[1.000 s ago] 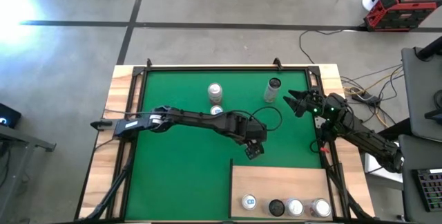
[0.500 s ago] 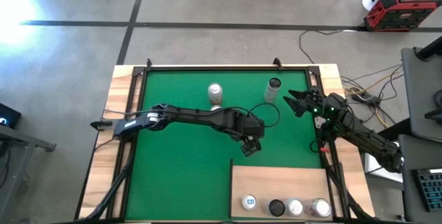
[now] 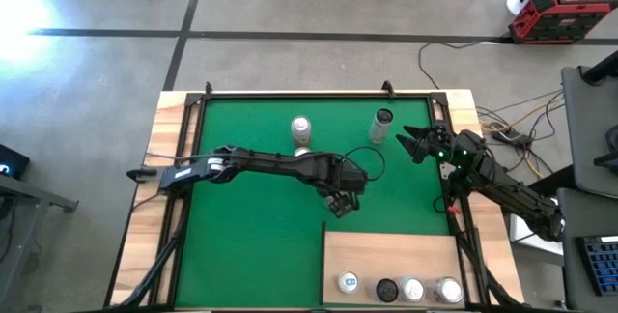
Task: Place canned beverage on shelf
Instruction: Move the red-silver soda can near the shelf
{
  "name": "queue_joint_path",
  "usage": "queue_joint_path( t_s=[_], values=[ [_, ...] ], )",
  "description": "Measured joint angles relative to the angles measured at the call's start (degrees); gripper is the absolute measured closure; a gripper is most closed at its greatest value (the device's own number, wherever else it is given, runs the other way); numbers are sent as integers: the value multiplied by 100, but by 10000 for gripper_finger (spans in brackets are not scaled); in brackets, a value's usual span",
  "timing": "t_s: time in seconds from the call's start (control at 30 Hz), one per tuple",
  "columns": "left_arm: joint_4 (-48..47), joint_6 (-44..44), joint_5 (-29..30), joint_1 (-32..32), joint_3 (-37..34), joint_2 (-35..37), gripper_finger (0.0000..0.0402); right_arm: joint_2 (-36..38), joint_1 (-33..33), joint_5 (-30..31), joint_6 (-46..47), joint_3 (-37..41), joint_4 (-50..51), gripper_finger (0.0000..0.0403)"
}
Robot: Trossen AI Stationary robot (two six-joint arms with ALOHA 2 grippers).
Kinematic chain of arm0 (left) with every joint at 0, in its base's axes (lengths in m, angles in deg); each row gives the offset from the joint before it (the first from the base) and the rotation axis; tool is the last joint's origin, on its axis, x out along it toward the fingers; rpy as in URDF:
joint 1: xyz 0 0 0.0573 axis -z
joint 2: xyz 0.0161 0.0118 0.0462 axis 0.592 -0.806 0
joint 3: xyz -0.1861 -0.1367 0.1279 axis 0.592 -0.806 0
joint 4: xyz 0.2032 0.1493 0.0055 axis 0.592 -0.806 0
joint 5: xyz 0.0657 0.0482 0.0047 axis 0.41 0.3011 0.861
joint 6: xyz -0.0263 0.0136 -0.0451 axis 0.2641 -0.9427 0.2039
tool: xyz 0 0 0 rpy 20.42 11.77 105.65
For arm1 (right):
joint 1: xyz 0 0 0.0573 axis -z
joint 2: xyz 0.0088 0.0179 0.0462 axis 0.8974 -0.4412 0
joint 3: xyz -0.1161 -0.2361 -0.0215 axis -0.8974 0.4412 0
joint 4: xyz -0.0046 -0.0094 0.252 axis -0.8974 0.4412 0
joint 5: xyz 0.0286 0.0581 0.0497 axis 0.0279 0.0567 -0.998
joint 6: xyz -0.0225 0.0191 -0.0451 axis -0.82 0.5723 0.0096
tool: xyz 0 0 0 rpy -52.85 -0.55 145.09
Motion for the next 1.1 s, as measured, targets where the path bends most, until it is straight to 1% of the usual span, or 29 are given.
queue_joint_path(
  t_s=[0.2,0.53,0.73,0.97,1.1],
  values=[
    [127,88,25,-2,0,-27,93,0,-1,1,1,0,-2,19],
    [392,780,25,-1,0,-42,89,0,-2,0,2,0,-2,19],
    [512,1147,32,21,0,-64,58,0,-2,2,2,0,-2,19],
    [631,1537,291,37,0,-64,8,0,-1,2,2,0,-2,19],
    [677,1648,327,86,0,-64,7,0,-1,1,1,0,0,19]
  ],
)
